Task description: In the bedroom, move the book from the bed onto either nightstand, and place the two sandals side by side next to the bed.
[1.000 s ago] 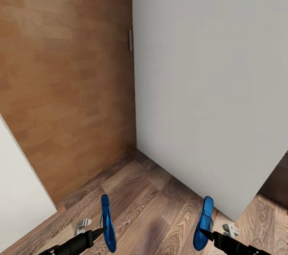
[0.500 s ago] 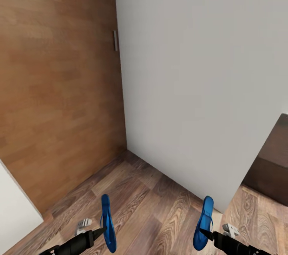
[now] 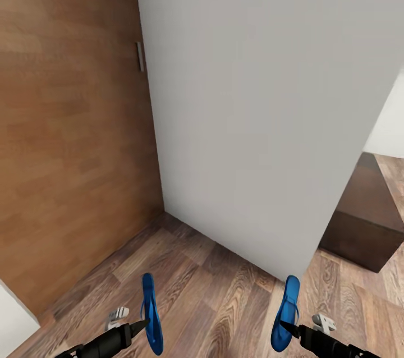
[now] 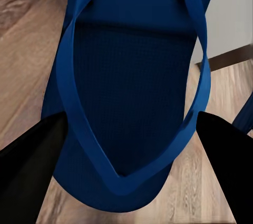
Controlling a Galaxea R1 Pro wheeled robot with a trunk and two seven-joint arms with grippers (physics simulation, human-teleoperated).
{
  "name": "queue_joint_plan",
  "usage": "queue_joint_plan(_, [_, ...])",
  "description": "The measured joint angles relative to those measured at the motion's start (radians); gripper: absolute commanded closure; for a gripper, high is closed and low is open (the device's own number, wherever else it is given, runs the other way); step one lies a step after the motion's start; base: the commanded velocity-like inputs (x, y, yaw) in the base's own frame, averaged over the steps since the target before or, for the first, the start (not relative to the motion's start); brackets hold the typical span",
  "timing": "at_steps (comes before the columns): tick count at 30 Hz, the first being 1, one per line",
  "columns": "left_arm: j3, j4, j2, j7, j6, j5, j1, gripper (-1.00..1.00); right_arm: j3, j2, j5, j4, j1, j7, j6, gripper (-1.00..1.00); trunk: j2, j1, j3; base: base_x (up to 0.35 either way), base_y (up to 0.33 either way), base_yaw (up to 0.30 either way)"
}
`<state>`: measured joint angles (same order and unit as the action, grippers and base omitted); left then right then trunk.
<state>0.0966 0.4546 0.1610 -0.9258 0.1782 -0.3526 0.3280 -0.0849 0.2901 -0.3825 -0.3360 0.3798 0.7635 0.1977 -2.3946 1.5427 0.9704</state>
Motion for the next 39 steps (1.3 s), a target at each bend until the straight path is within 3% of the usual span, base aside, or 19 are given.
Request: queue_joint_plan(39, [0.000,0.000,0.000,0.000,0.000,-0.001,0.000,1.00,-0.001,0.000,-0.001,0.000,0.000,0.000,0.000,1.00,0.007,-0.004,-0.003,0.000,0.000,-0.197])
